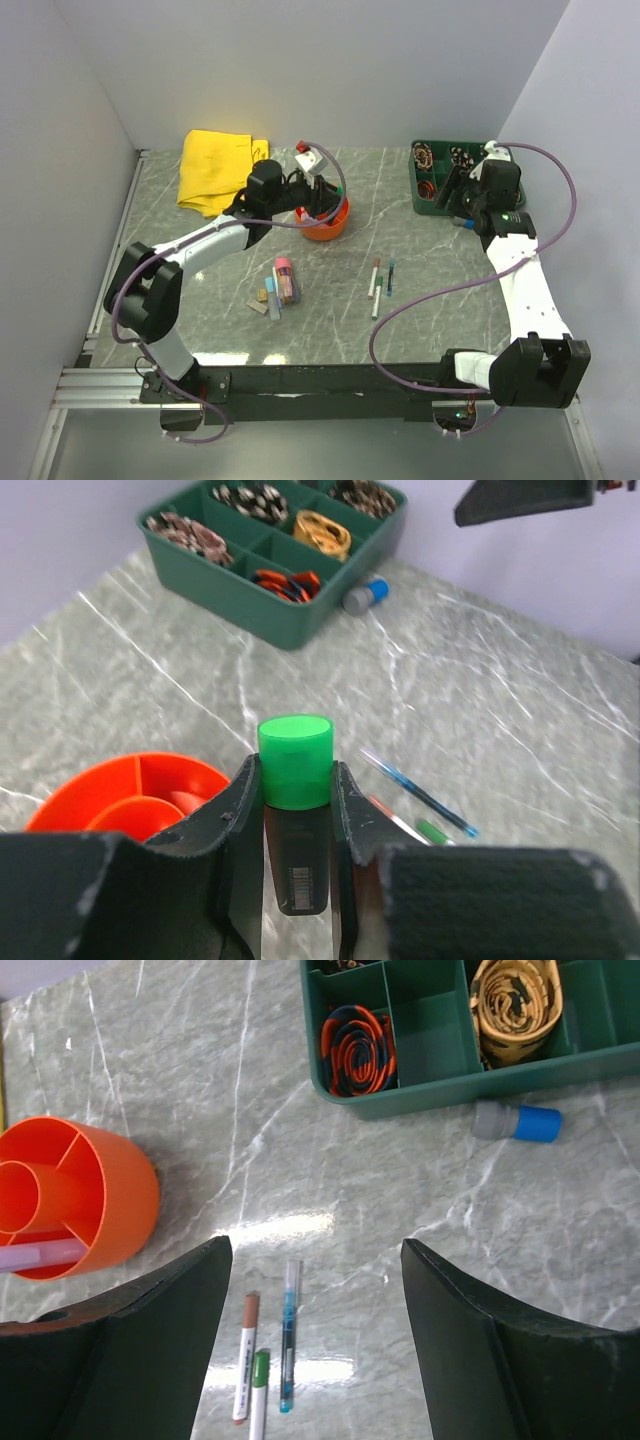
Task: Sort the stationery into containers
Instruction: Place the pen in the storage box.
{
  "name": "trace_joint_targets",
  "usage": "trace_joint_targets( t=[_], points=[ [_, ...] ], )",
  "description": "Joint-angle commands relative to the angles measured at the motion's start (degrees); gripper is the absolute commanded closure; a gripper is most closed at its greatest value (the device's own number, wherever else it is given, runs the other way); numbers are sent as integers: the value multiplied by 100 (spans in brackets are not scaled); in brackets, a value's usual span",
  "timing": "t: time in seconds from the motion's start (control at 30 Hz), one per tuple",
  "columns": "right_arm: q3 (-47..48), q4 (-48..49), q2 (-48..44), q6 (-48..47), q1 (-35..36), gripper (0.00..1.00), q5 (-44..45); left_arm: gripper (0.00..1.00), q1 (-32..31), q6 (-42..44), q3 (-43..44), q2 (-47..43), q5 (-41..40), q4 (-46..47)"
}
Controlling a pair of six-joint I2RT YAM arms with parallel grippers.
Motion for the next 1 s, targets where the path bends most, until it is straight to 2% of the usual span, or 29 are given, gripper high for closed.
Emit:
trace_joint_targets(
  t=[0.0, 0.37, 0.73, 0.8, 0.97],
  points=[
    [-39, 162, -263, -251, -43, 23, 192, 99, 98, -24, -94, 174, 27, 1485],
    [-154, 21, -369, -348, -43, 23, 271, 99, 309, 441, -349, 684, 79, 1960],
    [119, -173, -114, -523, -16, 23, 306, 99, 379, 389, -674, 1027, 62, 2646],
    [154, -155, -70, -541, 10, 23, 315, 95, 379, 363, -753, 1010, -8, 2707],
    [163, -111, -26, -559, 89, 23, 332, 91, 405, 407, -999, 887, -114, 2760]
  ],
)
